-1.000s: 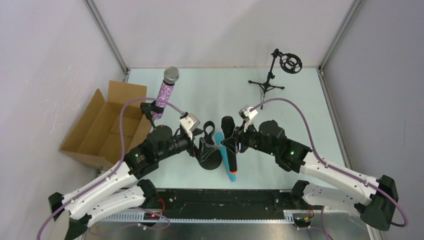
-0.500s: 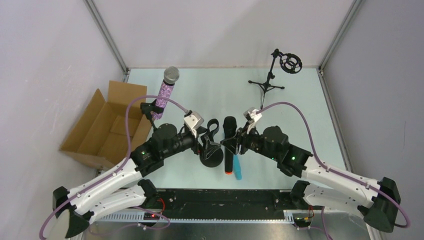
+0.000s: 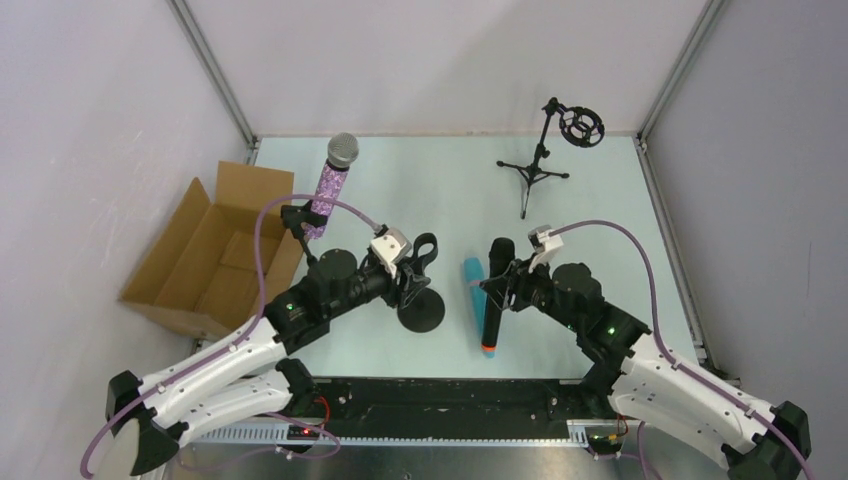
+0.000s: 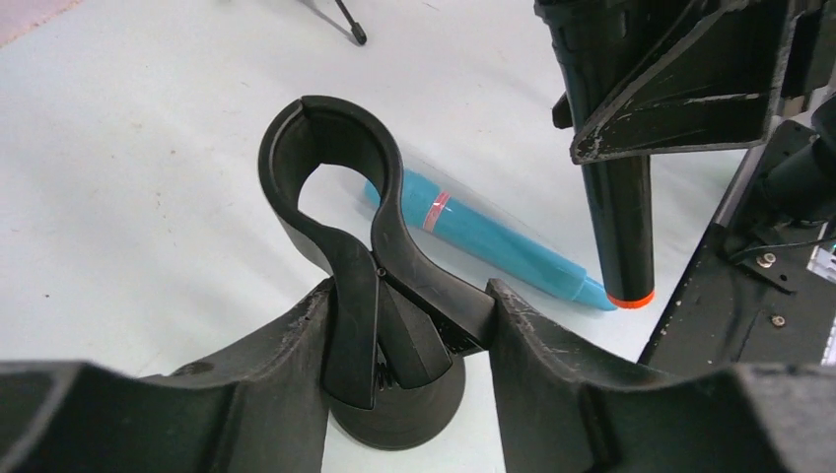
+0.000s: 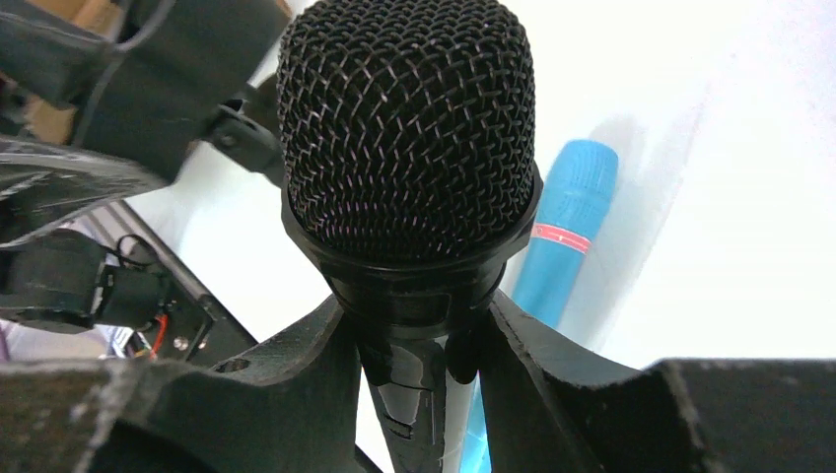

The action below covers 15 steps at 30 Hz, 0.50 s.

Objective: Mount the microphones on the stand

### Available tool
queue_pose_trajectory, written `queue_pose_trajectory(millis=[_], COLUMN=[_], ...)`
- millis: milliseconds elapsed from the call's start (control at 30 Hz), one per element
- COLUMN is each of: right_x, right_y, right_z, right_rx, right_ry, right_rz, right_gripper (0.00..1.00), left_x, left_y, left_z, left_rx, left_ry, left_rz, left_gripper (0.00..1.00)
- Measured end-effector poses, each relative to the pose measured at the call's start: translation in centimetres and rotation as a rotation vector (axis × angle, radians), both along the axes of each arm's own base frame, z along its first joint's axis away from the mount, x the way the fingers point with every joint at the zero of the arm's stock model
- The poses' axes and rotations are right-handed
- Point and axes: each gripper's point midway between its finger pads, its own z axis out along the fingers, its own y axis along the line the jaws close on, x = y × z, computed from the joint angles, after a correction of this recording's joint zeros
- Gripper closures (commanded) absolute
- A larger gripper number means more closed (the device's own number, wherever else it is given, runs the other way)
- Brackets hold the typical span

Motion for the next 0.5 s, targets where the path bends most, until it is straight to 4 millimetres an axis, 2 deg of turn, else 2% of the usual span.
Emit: queue_pose_trajectory(millis=[100,267,333,367,433,500], right_x=[0.4,1.0,1.2,1.2,1.4,1.5], right_y=[-0.9,-1.6,-2.0,-2.1,-2.3,-2.3], right_z=[-1.3,-1.2,-0.9,-0.7,-0.4,-0.2], right_rx=[-0.029,-0.019,-0.009,-0.004,0.005,0.008], right_ry=[0.031,0.036,0.032,0.027,0.018,0.012], right_rz=[-0.027,-0.044,-0.049,-0.051,-0.051,-0.045], right_gripper=[1.0,1.0,1.0,1.0,1.0,1.0], left_x=[0.1,-0.8,-1.6,-2.0,-3.4,-4.7], left_y=[0.0,-0.2,-0.3,-0.3,-0.4,-0.6], left_z=[0.0,-0.1,0.0,0.0,0.0,0.3], left_rx=[0.008,0.035,0.045,0.045,0.045,0.032], left_ry=[-0.011,-0.039,-0.055,-0.059,-0.056,-0.062], left_rz=[-0.003,-0.073,-0.129,-0.154,-0.229,-0.299], left_gripper=[0.54,0.54,0.46,0.39,0.3,0.26])
